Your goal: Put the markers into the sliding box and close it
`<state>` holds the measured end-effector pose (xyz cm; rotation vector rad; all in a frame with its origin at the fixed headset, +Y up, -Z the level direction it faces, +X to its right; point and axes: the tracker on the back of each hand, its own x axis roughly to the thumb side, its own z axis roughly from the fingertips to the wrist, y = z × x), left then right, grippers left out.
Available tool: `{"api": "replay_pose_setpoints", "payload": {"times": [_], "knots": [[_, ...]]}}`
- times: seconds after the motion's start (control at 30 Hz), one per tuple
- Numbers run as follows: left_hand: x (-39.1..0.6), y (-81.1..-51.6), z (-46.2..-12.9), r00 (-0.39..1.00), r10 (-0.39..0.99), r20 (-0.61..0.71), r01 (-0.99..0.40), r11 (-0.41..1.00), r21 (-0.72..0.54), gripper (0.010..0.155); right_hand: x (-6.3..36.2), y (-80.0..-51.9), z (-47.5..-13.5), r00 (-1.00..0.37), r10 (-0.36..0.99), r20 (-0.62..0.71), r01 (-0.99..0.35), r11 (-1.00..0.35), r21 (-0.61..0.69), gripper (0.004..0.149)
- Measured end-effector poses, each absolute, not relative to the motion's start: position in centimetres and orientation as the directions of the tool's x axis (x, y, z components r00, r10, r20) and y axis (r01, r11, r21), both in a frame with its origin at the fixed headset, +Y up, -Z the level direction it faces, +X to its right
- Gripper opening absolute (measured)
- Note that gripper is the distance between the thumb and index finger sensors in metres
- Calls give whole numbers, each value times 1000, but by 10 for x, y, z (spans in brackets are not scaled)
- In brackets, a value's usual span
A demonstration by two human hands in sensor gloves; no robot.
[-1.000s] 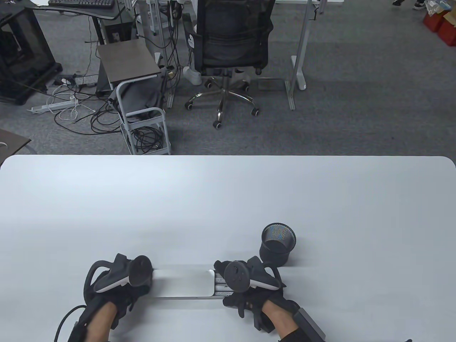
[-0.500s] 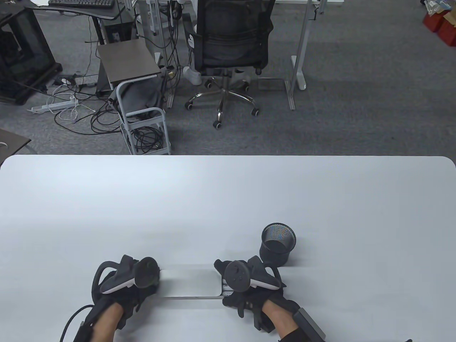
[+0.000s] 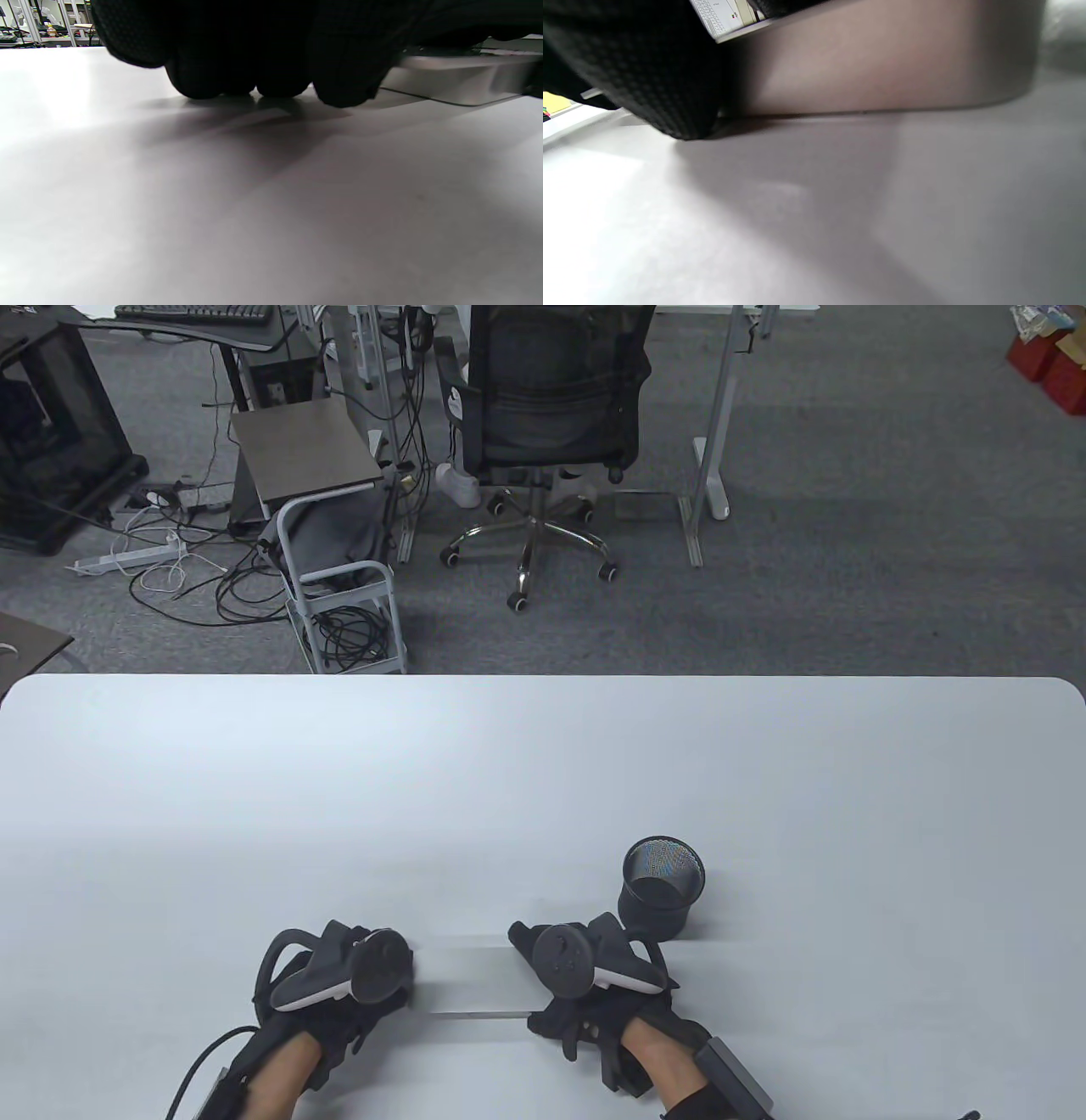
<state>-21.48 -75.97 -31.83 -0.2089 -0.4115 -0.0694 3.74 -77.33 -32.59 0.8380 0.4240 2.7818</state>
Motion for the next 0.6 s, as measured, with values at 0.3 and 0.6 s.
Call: {"api": "replay_pose_setpoints", "payload": {"times": [0.3,0.6], "knots": [[-198,-761,-318,909,-13,417,101,977,-190,67,37,-773,-327,-817,276,506,-115,-938,327,63],[-185,-762,-318,907,-17,422,103,978,-183,68,36,-773,-327,-819,267,508,-109,-942,318,64]]}}
